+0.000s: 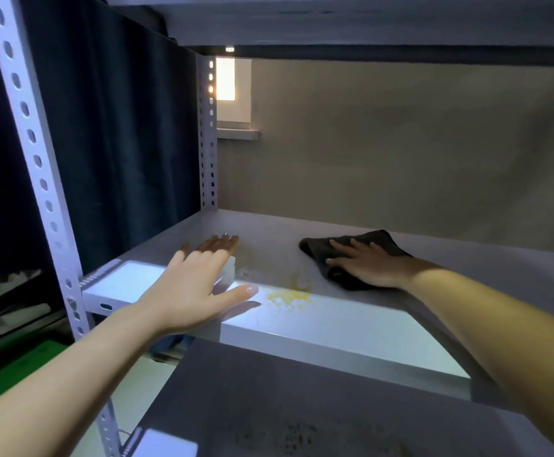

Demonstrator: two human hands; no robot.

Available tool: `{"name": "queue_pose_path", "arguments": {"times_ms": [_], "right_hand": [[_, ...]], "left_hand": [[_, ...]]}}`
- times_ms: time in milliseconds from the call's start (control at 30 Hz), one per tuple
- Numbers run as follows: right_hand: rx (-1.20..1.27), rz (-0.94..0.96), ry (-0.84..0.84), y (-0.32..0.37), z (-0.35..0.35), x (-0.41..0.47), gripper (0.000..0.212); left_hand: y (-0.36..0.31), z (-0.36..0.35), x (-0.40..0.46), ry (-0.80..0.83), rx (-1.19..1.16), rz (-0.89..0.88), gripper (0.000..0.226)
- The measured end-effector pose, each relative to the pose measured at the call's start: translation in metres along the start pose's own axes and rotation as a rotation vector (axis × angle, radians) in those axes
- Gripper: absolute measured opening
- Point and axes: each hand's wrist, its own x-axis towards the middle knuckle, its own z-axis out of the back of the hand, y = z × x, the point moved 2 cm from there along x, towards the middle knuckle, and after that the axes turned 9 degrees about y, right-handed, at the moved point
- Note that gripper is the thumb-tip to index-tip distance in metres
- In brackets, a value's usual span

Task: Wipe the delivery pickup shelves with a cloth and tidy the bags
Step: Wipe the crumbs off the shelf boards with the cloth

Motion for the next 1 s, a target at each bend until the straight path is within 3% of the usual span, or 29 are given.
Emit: {"name": "queue_pose_path", "arguments": {"times_ms": [167,300,467,600,800,1000], "right_hand": [[0.123,-0.001,-0.029,0.001,0.001,0.028,0.078],[0.124,-0.004,-0.026,0.031,-0.001,-0.032,0.046],[0.168,0.098,0.03,0.059,-0.018,-0.107,0.04],[0.12,0.1,0.041,0.091,-0.03,-0.132,0.049],[0.091,0.04,0.031,0.118,-0.022,-0.094,0.051],[0.15,-0.125,-0.011,0.136,-0.014,-0.052,0.058]], "left_hand": [[0.006,-0.004,0.006,-0.018,-0.001,-0.001,0.096],[0.01,-0.006,0.007,0.004,-0.001,-0.03,0.092],[0.008,0.001,0.006,0.031,-0.07,-0.031,0.093],[0.02,0.011,0.002,0.0,-0.022,-0.028,0.1],[0.059,0.016,0.001,-0.043,0.051,0.093,0.104],[0.071,0.014,-0.003,-0.015,0.082,0.074,0.099]]}}
